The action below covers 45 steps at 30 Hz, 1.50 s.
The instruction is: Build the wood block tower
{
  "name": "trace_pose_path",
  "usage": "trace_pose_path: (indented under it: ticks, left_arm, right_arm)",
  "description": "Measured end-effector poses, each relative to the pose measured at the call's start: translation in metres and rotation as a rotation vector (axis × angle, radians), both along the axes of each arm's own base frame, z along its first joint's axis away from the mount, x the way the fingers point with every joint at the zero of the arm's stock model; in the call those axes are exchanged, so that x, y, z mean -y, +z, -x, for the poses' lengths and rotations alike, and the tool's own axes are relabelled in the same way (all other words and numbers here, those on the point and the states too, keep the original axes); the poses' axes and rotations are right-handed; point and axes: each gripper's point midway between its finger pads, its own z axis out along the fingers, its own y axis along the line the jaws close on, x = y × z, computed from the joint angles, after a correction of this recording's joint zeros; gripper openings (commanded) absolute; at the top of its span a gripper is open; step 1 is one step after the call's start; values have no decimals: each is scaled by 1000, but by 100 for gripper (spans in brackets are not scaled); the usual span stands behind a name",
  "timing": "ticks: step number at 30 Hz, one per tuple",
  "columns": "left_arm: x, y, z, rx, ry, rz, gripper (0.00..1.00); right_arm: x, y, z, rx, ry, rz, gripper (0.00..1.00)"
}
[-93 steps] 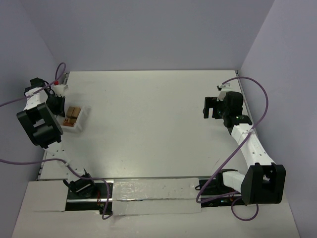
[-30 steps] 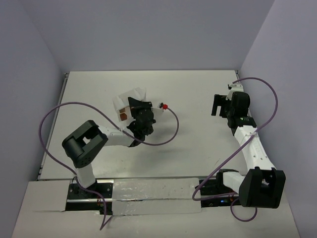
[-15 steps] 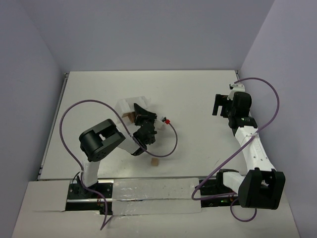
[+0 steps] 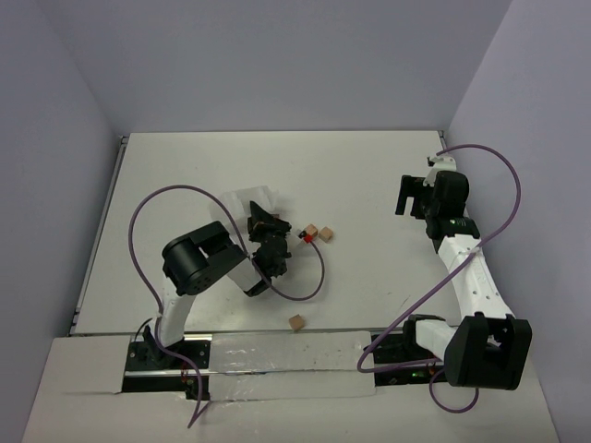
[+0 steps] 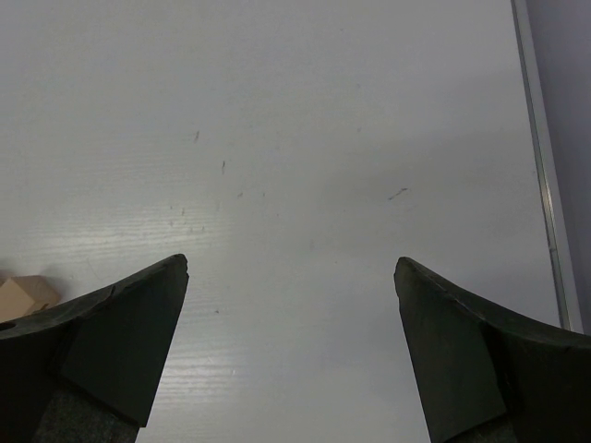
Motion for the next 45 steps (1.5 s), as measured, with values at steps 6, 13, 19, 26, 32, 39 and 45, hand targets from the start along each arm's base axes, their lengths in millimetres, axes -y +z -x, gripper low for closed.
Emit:
trace_pose_path:
  ticks: [6, 13, 19, 26, 32, 39, 45]
  left_arm:
    - [-1, -4, 1, 1, -3, -10, 0]
    - [-2, -6, 3, 3, -12, -21, 0]
    - [-4, -3, 3, 6, -5, -17, 0]
    - [-11, 13, -1, 21, 36, 8, 0]
    - [-29, 47, -13, 81, 92, 94, 0]
    - [-74, 99, -24, 168, 197, 237, 0]
    - [-85, 140, -45, 130, 265, 515, 0]
  right_arm:
    - [-1, 0, 0, 0, 3, -2, 100]
    - [-1, 0, 0, 0, 4, -3, 100]
    - [-1, 0, 0, 0, 7, -5, 100]
    - [-2, 0, 0, 0, 9, -7, 100]
    - [-2, 0, 0, 0, 10, -7, 100]
    - [-2, 0, 0, 0, 10, -8, 100]
    - [-2, 0, 0, 0, 11, -11, 100]
